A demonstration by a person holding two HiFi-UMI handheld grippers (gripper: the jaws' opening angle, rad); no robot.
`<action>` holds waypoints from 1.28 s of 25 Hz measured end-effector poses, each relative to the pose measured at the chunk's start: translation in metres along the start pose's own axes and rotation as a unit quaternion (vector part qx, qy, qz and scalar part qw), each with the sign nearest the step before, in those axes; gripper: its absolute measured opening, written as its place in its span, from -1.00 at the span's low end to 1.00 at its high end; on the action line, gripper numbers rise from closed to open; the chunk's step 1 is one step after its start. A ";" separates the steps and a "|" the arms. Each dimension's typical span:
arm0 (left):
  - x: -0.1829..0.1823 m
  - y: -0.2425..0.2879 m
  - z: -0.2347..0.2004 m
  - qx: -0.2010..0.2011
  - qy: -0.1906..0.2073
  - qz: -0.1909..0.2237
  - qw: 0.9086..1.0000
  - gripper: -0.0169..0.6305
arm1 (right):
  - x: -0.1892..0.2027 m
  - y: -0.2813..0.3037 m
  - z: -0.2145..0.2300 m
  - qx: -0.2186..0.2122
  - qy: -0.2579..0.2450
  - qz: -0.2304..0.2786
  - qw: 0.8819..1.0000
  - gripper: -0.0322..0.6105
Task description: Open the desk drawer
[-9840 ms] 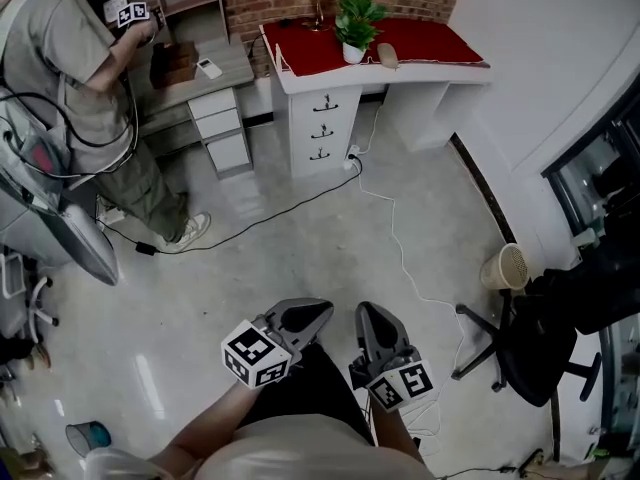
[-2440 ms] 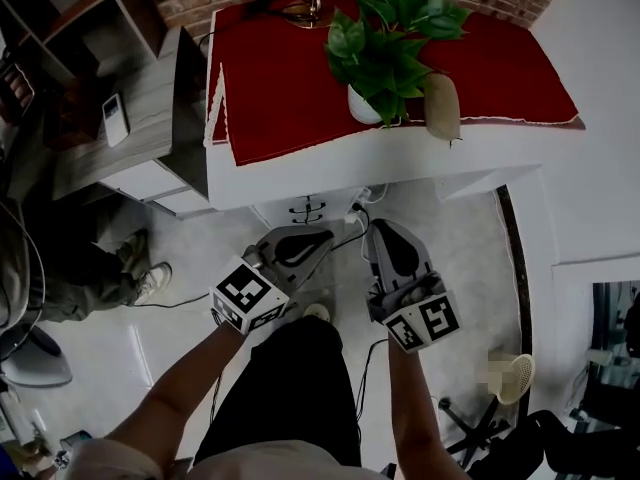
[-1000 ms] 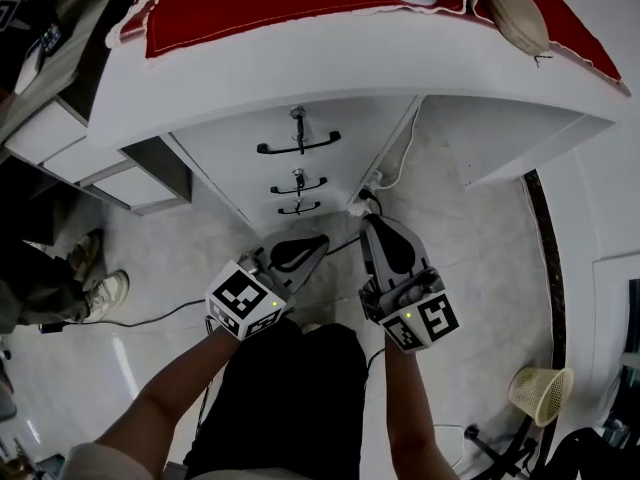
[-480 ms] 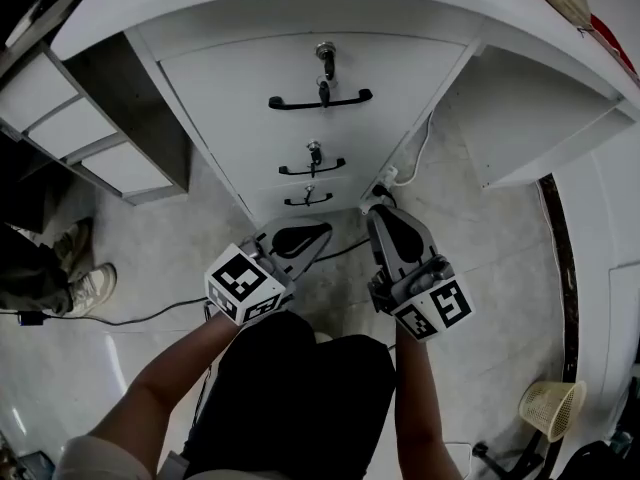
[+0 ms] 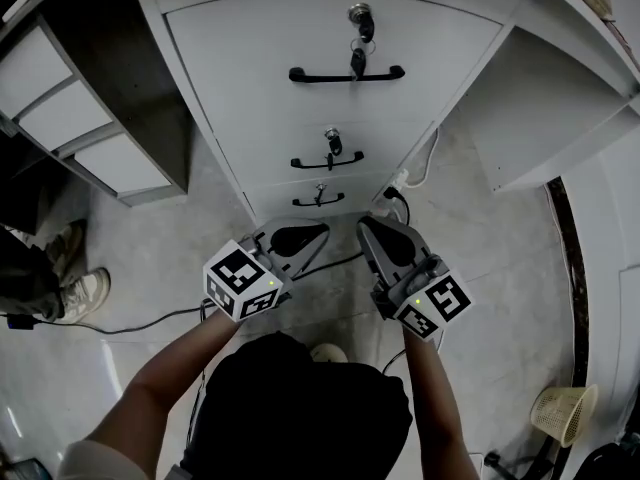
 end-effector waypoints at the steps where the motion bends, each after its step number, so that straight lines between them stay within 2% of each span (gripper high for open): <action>1: 0.005 0.000 -0.002 0.001 -0.005 -0.001 1.000 -0.91 | 0.007 0.003 -0.003 -0.005 0.000 -0.005 1.000 -0.85; 7: 0.032 -0.003 -0.013 0.003 -0.044 -0.003 0.999 -0.91 | 0.045 0.015 -0.010 -0.022 0.024 -0.031 0.999 -0.85; 12: 0.048 -0.005 -0.030 -0.011 -0.096 0.013 0.995 -0.91 | 0.066 0.021 -0.004 -0.024 0.046 -0.046 0.998 -0.85; 15: 0.060 -0.005 -0.040 -0.016 -0.140 0.028 0.990 -0.91 | 0.079 0.024 0.004 -0.020 0.064 -0.049 0.997 -0.84; 19: 0.078 -0.004 -0.050 -0.012 -0.240 0.068 0.968 -0.91 | 0.101 0.025 0.008 -0.032 0.080 -0.075 0.994 -0.85; 23: 0.095 -0.004 -0.060 -0.013 -0.296 0.083 0.952 -0.91 | 0.124 0.031 0.012 -0.036 0.131 -0.094 0.986 -0.84; 27: 0.108 -0.004 -0.072 -0.016 -0.366 0.120 0.923 -0.91 | 0.144 0.042 0.016 -0.042 0.178 -0.106 0.977 -0.84; 29: 0.111 -0.002 -0.075 -0.014 -0.391 0.140 0.910 -0.91 | 0.152 0.048 0.021 -0.031 0.212 -0.107 0.971 -0.84; 32: 0.112 -0.001 -0.082 -0.023 -0.403 0.154 0.902 -0.91 | 0.161 0.056 0.028 -0.012 0.272 -0.103 0.957 -0.78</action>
Point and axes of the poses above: the fingertips, and each gripper's own axes: y forward along the fingers, z to its right, x out of its underside, the point moved 1 cm from there along -y, backward along the fingers, and after that the axes turned 8 degrees about x, right-handed, at the moved point
